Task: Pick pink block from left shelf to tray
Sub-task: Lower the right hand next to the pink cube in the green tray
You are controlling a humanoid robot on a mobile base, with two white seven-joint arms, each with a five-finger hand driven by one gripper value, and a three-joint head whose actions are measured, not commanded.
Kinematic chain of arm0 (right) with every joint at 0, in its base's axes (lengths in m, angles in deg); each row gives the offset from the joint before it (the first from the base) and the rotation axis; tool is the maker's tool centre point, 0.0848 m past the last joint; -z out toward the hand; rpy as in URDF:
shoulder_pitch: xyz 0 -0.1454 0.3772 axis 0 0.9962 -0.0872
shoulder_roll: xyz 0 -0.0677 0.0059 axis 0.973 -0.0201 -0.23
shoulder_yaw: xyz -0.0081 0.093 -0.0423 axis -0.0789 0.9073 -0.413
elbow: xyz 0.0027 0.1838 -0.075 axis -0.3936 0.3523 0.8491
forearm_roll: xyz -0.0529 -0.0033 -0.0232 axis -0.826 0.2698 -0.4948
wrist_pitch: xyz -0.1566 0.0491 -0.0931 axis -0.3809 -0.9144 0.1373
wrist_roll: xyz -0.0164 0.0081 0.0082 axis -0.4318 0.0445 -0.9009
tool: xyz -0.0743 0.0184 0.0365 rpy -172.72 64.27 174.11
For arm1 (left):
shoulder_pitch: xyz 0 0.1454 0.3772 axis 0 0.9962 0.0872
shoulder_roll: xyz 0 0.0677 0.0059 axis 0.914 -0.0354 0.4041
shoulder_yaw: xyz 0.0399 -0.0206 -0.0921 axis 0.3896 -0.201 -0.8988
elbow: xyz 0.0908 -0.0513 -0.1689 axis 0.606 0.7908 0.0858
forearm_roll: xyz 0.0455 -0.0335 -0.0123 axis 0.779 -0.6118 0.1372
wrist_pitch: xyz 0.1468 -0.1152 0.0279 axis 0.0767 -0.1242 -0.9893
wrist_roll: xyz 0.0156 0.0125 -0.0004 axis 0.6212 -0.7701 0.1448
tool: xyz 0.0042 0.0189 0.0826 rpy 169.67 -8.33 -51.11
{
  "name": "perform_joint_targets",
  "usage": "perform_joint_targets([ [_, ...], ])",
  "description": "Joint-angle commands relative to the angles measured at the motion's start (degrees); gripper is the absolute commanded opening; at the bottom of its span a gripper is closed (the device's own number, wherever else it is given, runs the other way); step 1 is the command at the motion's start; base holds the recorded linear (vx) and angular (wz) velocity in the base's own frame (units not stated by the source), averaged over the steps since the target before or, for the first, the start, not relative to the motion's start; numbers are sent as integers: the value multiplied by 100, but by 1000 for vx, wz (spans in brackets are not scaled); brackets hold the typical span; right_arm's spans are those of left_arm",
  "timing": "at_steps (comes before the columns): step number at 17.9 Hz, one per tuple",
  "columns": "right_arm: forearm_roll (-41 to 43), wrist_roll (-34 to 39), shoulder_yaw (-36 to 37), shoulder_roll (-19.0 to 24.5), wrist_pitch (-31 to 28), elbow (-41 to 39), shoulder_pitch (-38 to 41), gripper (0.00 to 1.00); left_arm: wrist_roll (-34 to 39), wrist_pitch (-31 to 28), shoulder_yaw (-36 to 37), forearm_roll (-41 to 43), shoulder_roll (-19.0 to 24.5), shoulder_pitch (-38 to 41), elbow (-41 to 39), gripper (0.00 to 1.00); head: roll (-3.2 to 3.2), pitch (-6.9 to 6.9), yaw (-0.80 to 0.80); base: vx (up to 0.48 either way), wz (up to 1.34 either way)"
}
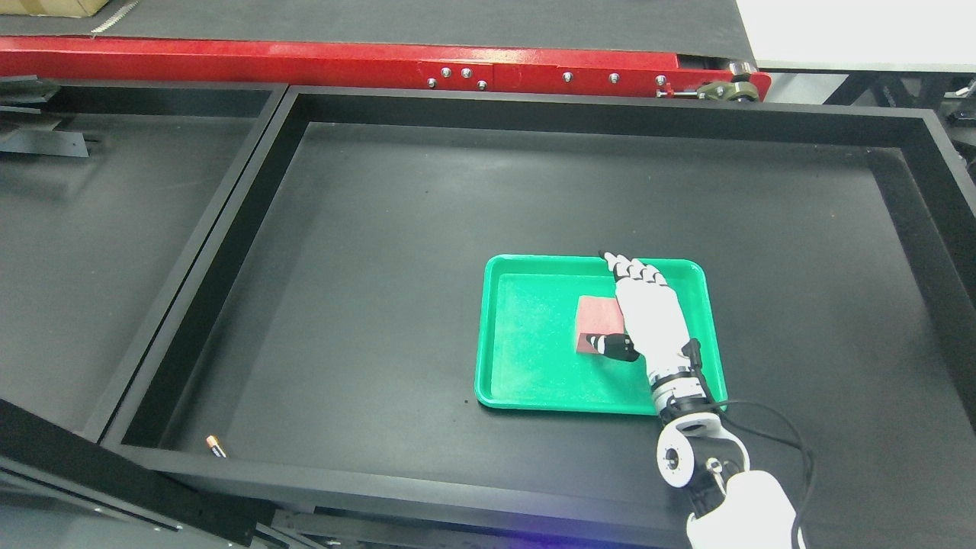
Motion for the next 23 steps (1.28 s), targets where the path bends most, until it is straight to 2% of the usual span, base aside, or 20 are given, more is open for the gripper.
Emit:
perform_joint_targets([
  [1,62,141,5,-100,-47,366,-171,99,1,-1,0,0,100,114,-100,100,0,0,0,0,0],
  [4,254,413,14,-100,-134,515,-250,99,1,-1,0,0,100,114,-100,100,0,0,0,0,0],
  [23,431,423,5,-100,-170,981,-487,99,1,-1,0,0,100,114,-100,100,0,0,0,0,0],
])
